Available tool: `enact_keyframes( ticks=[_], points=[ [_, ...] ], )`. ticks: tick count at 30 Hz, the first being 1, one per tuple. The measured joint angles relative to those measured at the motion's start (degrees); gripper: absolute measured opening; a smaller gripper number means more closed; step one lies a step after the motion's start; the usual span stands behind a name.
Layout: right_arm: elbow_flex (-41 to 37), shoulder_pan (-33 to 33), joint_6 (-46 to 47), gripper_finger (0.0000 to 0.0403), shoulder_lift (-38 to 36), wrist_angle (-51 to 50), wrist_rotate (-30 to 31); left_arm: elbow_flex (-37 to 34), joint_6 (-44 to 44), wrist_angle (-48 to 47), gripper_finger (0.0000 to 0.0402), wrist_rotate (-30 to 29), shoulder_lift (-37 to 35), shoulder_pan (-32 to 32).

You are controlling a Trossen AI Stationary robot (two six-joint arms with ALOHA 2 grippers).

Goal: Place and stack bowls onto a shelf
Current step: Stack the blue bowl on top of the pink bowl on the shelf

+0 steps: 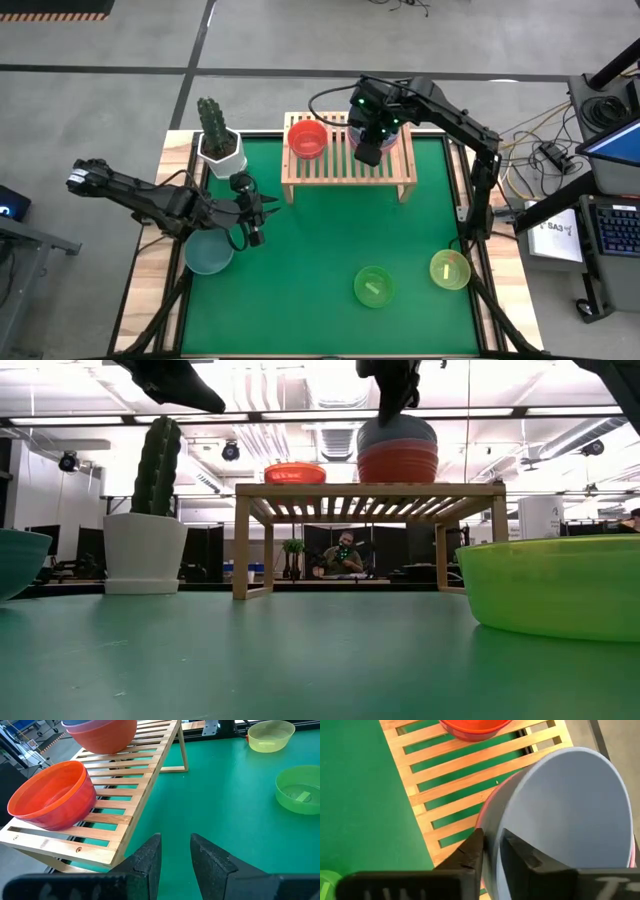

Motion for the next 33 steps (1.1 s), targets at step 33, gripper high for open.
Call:
enact_keyframes(
  ticks=[33],
  points=[
    [-7.72, 0.27, 1.74, 0.0009, -1.89, 10.18, -0.98, -0.02, 0.00, 0.02, 0.0086, 0.01, 0.00, 0.00]
  ],
)
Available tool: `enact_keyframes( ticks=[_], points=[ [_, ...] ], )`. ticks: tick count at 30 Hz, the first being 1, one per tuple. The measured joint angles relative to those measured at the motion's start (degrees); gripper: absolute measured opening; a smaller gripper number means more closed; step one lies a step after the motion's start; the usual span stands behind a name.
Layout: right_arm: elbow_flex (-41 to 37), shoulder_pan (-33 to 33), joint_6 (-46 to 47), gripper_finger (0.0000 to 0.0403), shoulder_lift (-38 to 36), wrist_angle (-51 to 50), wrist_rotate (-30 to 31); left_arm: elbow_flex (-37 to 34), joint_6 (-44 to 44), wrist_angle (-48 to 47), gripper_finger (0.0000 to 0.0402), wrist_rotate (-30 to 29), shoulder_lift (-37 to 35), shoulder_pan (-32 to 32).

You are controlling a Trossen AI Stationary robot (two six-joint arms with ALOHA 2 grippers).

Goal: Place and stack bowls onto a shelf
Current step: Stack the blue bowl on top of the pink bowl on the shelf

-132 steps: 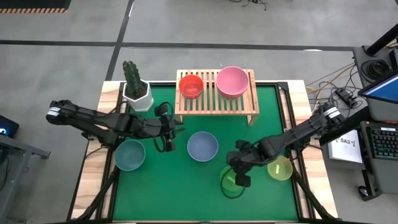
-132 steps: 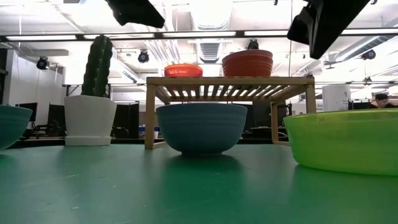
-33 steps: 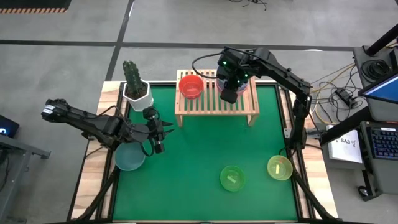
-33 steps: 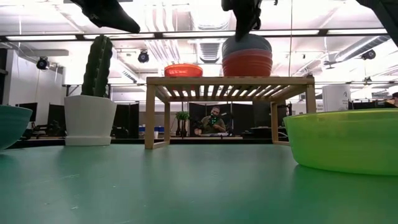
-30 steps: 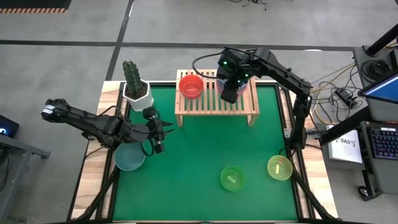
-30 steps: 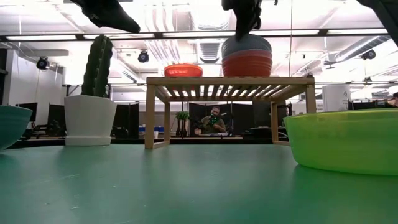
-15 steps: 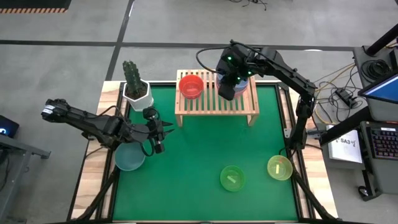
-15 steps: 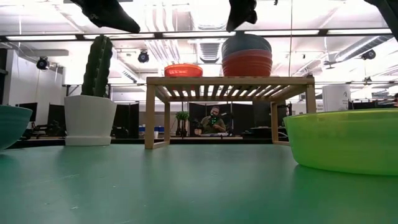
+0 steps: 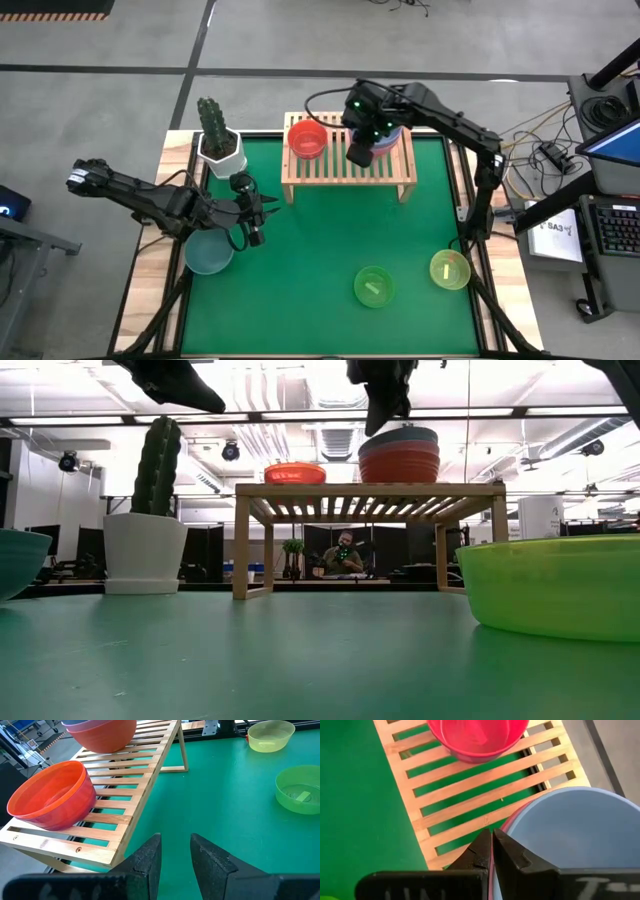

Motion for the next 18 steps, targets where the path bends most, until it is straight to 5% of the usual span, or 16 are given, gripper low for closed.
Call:
enact_keyframes(
  ticks=[10, 18],
  points=[
    [-1.16, 0.00, 1.80, 0.0009, -5.62, -0.65, 0.15, -0.09, 0.00, -0.03, 0.0086, 0.07, 0.00, 0.02],
    [-14.61, -0.02, 5.65, 0.0009, -13.20, 1.23, 6.04, -0.11, -0.02, -0.05, 0.0086, 0.15, 0.02, 0.02]
  ],
)
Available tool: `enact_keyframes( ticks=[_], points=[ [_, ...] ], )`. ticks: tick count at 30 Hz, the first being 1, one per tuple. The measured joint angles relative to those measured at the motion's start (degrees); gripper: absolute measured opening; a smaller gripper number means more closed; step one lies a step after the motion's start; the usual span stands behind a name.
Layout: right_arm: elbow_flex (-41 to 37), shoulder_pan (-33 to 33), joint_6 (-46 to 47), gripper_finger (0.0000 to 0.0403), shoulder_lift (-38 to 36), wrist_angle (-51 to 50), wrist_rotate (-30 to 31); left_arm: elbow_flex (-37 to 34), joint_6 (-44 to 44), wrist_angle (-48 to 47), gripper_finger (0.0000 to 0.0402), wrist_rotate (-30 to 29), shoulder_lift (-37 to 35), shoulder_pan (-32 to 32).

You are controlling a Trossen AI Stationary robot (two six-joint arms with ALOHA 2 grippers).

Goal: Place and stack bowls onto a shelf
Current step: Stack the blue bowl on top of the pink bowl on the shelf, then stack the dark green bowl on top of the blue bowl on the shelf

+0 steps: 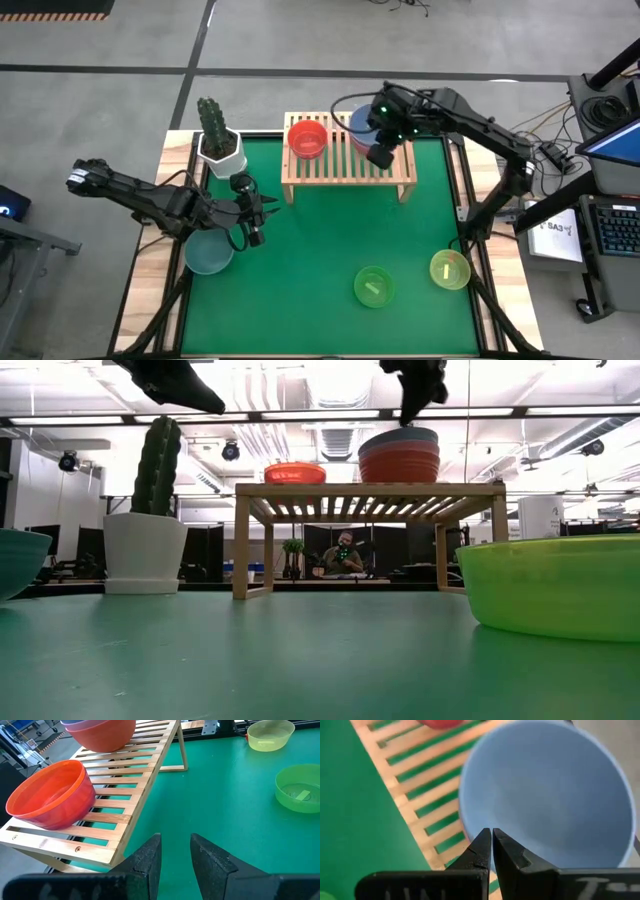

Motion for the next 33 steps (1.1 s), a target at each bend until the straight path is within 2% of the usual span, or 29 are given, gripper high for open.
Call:
enact_keyframes(
  ticks=[6, 15, 20, 28, 30, 33],
  points=[
    [-11.88, -0.11, 1.38, 0.0008, -6.41, 7.13, 0.02, 0.00, 0.00, 0.08, 0.0086, 0.00, 0.00, 0.00],
    [-16.76, 1.64, 7.69, 0.0009, -15.43, 10.58, 0.17, 0.00, -0.46, 0.27, 0.0086, -0.01, 0.00, 0.00],
    [-24.54, 10.28, 13.13, 0.0009, -22.35, 12.94, -0.09, -0.02, -2.89, 0.26, 0.0086, -0.03, 0.00, -0.01],
    [-44.74, 28.42, 21.63, 0.0009, -30.27, 32.73, -0.11, -0.09, -11.48, 0.29, 0.0086, 0.72, 2.75, 0.00],
    [-48.59, 31.68, 22.29, 0.0009, -30.49, 36.80, -0.09, -0.26, -14.77, 0.04, 0.0086, 3.15, 4.39, 0.01],
    [-53.62, 35.66, 22.33, 0.0009, -29.98, 41.42, -0.07, -0.28, -20.03, -0.33, 0.0086, 9.95, 7.21, 0.01]
  ],
)
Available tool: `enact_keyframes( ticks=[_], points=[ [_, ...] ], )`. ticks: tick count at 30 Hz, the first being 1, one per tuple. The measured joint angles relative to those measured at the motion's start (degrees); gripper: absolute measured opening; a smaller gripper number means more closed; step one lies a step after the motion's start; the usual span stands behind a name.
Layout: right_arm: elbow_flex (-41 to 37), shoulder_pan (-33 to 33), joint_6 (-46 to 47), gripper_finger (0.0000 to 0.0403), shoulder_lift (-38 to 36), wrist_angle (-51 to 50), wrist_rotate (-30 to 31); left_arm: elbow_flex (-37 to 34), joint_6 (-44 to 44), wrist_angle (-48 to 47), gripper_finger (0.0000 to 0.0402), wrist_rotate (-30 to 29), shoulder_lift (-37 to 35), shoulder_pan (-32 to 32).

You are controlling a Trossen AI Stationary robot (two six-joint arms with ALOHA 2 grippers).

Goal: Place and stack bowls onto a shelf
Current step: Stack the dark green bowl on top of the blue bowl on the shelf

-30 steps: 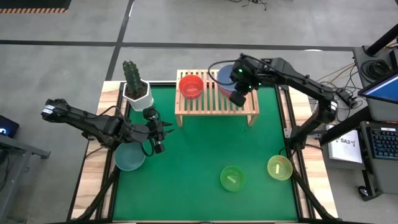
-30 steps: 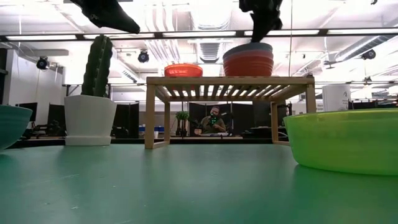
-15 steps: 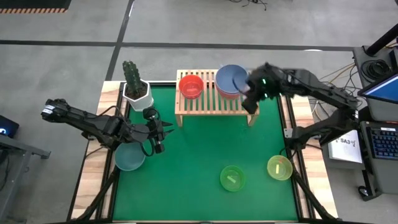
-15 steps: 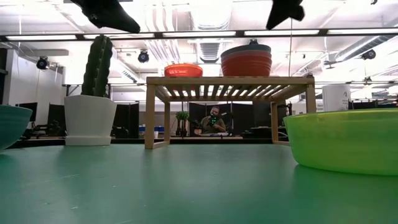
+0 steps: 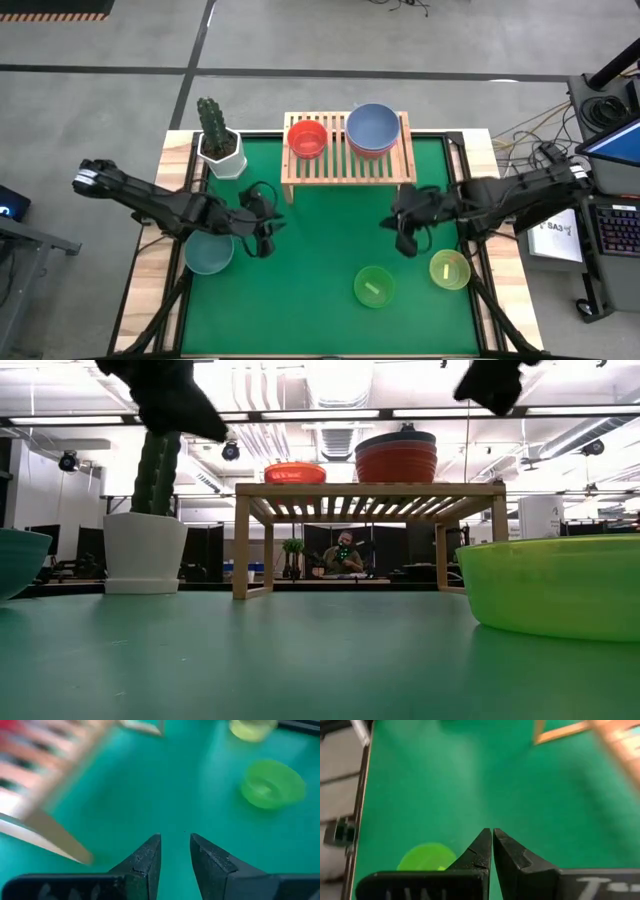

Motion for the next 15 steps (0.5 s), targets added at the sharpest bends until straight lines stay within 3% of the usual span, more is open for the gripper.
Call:
enact_keyframes(
  ticks=[4, 7, 15],
  points=[
    [-5.08, 3.13, -0.02, 0.0009, 1.76, 5.98, 0.01, 1.03, -10.32, -3.36, 0.0086, 11.12, 3.81, 0.00],
    [-7.62, 4.56, -0.15, 0.0009, 3.10, 9.95, 0.04, 3.85, -22.16, -13.22, 0.0086, 17.60, 6.99, -0.03],
    [-10.81, 5.59, -1.14, 0.0009, 6.15, 16.35, 0.17, 12.87, -41.39, -47.57, 0.0086, 23.86, 17.24, -3.97]
  ],
)
